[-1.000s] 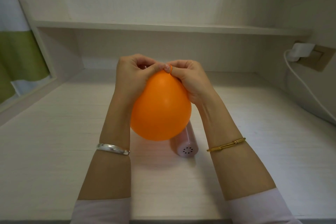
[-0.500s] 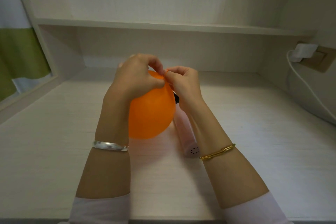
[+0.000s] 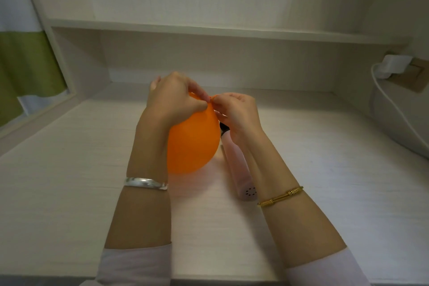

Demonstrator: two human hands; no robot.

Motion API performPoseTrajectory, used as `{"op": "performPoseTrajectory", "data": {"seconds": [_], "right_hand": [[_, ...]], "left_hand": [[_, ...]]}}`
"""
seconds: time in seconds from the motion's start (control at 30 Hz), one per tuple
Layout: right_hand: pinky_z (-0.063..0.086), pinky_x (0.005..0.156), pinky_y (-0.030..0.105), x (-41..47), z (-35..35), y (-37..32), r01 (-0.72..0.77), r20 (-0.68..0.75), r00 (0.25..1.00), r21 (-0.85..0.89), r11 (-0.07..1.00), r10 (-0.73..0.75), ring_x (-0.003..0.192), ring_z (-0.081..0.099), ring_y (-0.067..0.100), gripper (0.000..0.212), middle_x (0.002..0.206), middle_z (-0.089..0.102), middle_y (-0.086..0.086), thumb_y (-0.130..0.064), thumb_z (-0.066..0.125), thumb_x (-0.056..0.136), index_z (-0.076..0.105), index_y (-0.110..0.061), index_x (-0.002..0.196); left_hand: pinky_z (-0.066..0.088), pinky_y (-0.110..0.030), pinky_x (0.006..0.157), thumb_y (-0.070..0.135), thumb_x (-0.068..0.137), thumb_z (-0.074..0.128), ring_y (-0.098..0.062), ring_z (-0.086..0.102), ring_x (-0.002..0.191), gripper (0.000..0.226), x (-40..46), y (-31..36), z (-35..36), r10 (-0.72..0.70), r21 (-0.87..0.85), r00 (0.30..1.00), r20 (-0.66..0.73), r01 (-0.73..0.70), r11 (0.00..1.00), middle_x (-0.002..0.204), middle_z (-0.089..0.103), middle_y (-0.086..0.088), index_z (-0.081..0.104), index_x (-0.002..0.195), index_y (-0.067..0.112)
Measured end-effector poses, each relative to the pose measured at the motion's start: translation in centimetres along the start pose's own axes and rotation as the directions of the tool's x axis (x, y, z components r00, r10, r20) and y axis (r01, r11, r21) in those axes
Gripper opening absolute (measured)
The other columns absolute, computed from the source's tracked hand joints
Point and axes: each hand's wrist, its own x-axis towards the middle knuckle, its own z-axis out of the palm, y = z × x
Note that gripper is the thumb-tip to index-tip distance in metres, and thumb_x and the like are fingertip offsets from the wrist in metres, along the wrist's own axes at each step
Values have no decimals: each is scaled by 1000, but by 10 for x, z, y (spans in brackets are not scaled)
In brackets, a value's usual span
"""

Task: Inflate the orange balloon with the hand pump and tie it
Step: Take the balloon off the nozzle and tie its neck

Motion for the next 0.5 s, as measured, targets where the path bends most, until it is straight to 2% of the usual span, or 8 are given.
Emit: {"op": "performPoseTrajectory", "data": {"seconds": [0.07,0.13,0.23,0.33,0.5], "right_hand": [[53,81,44,0,1,3,-7,-13,1000,-18,1000,7,93,63,31,17,87,67,15,-5,61,81,65,-12,66],[53,81,45,-1,3,6,-13,-19,1000,-35,999,13,95,62,31,14,90,67,16,-7,62,81,66,-12,69],[53,77,42,0,4,7,-12,-26,1000,-27,1000,11,94,62,31,16,86,66,13,-6,61,81,65,-13,67],[53,80,43,0,2,7,-24,-28,999,6,1000,24,95,63,31,18,88,67,15,-5,62,80,64,-14,65],[53,79,39,0,1,8,-28,-8,1000,4,1000,28,95,63,26,15,92,67,13,-7,63,82,64,-15,69]], "left_hand": [[34,-56,105,34,72,74,-13,46,88,6,0,-2,5,12,36,1000,-28,-11,999,86,59,7,68,72,33],[34,-55,106,43,68,75,-10,44,85,15,0,-3,8,20,75,998,-62,-15,997,83,61,6,70,72,30],[33,-53,106,45,69,75,-13,49,89,25,-2,-3,11,26,102,995,-99,-16,995,95,70,-1,74,80,23],[37,-54,104,41,73,74,-22,56,98,25,-3,-2,13,11,55,997,-83,-6,998,102,70,-7,74,86,20],[46,-51,93,36,76,72,-28,54,104,21,-4,-6,12,-5,-12,999,-41,4,1000,106,68,-8,74,90,21]]}}
